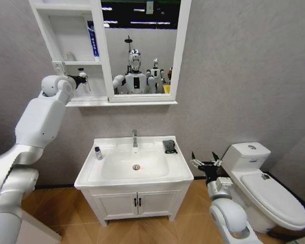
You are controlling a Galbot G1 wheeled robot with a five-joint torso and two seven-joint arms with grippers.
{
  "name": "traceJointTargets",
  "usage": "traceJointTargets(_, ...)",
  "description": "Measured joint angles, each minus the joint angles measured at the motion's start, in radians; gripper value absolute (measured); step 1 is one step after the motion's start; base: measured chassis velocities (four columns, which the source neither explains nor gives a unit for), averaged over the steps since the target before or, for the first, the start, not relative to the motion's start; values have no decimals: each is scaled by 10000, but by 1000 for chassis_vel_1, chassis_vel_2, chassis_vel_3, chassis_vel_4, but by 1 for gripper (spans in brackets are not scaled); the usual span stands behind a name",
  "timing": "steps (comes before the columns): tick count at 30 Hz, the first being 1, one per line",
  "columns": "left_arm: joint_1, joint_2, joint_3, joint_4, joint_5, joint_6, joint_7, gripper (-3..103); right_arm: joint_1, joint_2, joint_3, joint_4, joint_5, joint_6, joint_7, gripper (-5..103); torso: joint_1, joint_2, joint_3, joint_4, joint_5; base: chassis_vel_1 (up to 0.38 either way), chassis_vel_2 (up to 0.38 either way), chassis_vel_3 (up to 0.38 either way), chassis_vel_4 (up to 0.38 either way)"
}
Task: Move facial cleanser and shampoo from washbasin to cabinet, then wipe washbasin with towel.
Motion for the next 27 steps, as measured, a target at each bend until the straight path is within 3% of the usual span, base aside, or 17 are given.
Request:
traceJointTargets(9, -216, -431, -551, 1487, 1196, -557, 492, 32, 49, -21, -34, -177, -11, 50, -2, 100, 0, 0, 0, 0, 0, 0, 0, 0, 0)
traceJointTargets(20, -216, -286, -633, 1573, 1404, -633, 729, 28, 107, -49, -49, -293, -28, 111, -12, 100, 0, 0, -1, 0, 1, 0, 0, 0, 0)
traceJointTargets(27, -145, -219, -601, 1385, 1348, -598, 738, 53, 97, -87, -23, -293, -21, 112, -10, 100, -1, 0, -1, -1, 1, 0, 0, 0, 0)
